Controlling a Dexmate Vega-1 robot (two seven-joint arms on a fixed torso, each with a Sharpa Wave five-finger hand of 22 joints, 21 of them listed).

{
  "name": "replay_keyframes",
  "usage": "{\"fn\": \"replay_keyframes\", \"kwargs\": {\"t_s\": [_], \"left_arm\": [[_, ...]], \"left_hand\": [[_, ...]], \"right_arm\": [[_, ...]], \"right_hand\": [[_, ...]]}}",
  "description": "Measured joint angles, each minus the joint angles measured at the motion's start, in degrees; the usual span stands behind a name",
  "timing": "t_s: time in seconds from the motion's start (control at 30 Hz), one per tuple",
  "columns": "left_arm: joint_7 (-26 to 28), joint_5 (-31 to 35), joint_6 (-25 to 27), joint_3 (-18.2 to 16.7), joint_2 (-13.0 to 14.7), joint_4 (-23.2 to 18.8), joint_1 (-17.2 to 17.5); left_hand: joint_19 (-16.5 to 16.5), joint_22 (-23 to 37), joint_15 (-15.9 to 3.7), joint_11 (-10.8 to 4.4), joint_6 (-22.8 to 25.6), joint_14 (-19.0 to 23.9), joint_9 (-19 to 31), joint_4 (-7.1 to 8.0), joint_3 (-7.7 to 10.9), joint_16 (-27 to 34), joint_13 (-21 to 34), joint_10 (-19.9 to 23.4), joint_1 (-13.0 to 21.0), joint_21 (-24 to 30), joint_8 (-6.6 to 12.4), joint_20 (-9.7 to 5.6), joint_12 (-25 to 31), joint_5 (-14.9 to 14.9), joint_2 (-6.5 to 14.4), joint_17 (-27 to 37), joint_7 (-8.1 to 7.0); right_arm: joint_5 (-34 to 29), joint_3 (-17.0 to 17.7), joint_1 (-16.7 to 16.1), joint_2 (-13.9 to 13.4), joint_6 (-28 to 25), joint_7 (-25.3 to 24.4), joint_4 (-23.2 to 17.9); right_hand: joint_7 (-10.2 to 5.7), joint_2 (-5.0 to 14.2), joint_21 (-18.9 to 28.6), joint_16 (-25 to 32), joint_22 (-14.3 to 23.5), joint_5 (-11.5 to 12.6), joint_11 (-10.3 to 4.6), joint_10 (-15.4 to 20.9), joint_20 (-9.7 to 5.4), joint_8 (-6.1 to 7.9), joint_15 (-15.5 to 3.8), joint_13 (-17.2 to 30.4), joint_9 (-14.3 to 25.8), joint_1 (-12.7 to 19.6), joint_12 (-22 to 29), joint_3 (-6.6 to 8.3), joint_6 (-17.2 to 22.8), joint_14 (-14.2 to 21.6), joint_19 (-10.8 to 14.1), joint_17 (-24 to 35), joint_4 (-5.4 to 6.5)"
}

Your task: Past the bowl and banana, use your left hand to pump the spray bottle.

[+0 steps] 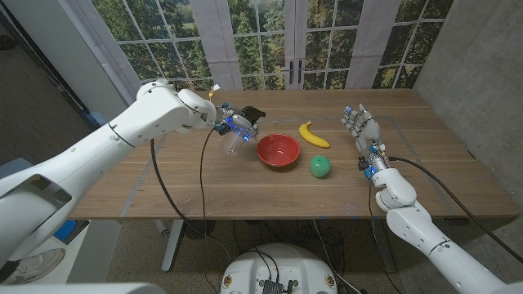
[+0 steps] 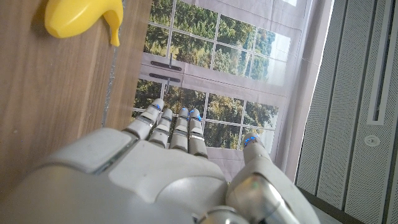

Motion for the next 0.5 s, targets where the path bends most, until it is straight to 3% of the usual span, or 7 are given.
{"fn": "replay_keyframes", "kwargs": {"t_s": [0.5], "left_arm": [[0.19,0.50,-1.60,-0.85,-0.19,-0.28,1.43]], "left_hand": [[0.30,0.00,-0.09,0.18,0.37,0.53,-0.40,0.00,0.00,0.00,-0.03,0.19,0.00,0.00,-0.23,-0.31,0.20,0.00,0.00,-0.17,-0.02]], "right_arm": [[0.06,0.14,-0.26,-0.12,0.09,0.03,-0.14]], "right_hand": [[0.00,0.00,0.00,0.00,0.00,0.00,0.00,0.00,0.00,0.00,0.00,0.00,0.00,0.00,0.00,0.00,0.00,0.00,0.00,-0.07,0.00]]}}
